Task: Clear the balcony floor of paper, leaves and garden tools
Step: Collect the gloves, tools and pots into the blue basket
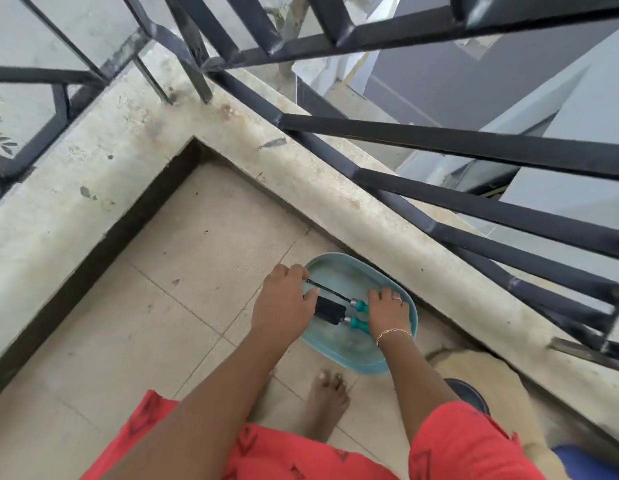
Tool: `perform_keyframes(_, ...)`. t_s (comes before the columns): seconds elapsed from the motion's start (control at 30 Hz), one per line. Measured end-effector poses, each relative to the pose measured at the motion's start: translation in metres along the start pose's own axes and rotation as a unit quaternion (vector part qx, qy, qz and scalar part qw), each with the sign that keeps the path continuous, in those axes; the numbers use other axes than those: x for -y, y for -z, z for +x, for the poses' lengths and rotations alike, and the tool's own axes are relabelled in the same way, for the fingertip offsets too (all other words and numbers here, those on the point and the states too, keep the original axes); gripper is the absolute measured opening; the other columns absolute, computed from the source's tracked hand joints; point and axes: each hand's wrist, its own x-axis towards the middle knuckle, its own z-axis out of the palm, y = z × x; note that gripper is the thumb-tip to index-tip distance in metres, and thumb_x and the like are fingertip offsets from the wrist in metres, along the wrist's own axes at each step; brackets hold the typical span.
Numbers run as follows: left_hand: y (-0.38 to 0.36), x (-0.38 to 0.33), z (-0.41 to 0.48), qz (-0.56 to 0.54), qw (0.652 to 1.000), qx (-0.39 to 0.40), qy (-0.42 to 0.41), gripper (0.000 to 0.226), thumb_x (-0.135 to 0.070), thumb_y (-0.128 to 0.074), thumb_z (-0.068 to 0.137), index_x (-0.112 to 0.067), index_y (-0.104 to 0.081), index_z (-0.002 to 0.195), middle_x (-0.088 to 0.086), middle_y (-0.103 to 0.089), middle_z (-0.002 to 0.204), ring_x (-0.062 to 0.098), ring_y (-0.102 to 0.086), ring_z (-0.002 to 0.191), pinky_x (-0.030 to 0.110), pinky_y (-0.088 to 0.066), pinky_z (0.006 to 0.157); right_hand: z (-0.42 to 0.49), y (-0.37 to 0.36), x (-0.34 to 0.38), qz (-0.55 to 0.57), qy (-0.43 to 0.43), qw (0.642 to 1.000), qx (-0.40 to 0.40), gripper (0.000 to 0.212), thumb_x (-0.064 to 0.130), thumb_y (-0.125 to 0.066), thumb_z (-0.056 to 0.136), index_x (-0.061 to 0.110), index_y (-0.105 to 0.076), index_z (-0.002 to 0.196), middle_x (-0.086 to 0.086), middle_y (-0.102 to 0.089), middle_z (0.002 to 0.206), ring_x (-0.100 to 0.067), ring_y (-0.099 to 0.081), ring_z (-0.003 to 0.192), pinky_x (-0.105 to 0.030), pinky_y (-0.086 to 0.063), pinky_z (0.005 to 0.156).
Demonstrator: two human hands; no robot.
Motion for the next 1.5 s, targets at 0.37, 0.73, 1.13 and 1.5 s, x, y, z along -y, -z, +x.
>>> perform_keyframes(0.37,0.122,-0.001,-0.159,0.093,0.990,0.029,-0.101,0.027,-0.020,-0.068,0.068,-0.009,-0.065,0.092,0.008,-0.061,0.087,0.030,-0.064,0.071,0.034,-0.052,0.042,-0.212,0.141,-0.017,-0.040,0.047,0.997,-0.048,0.053,0.009,-0.050,0.086,0.014,-0.034,0.136,-0.010,-0.041,0.130,-0.029,-0.043,0.117,-0.035,-0.038,0.093)
perform_keyframes(0.73,0.281,-0.040,-0.331,0.254,0.967,0.026,0.005,0.042,-0.035,-0.043,0.093,-0.012,-0.048,0.127,0.009,-0.045,0.129,0.028,-0.046,0.118,0.037,-0.047,0.084,-0.400,0.313,0.027,-0.176,0.208,0.950,-0.151,0.052,0.013,-0.055,0.083,0.010,-0.036,0.132,-0.016,-0.041,0.128,-0.033,-0.042,0.119,-0.037,-0.039,0.089)
perform_keyframes(1.13,0.296,0.047,-0.511,0.044,0.945,-0.163,0.281,0.045,-0.037,-0.041,0.096,-0.018,-0.035,0.137,0.005,-0.033,0.141,0.023,-0.033,0.130,0.036,-0.039,0.097,-0.503,0.324,0.195,-0.337,0.481,0.783,-0.205,0.040,0.021,-0.042,0.094,0.018,-0.036,0.134,-0.007,-0.038,0.134,-0.025,-0.041,0.122,-0.034,-0.033,0.096)
perform_keyframes(1.5,0.196,0.161,-0.767,-0.137,0.800,-0.276,0.515,0.043,-0.038,-0.042,0.096,-0.017,-0.037,0.134,0.007,-0.037,0.134,0.024,-0.038,0.125,0.036,-0.040,0.096,-0.680,0.168,0.377,-0.468,0.643,0.577,-0.187,0.041,0.031,-0.045,0.094,0.018,-0.039,0.132,-0.007,-0.041,0.130,-0.026,-0.042,0.118,-0.031,-0.036,0.094)
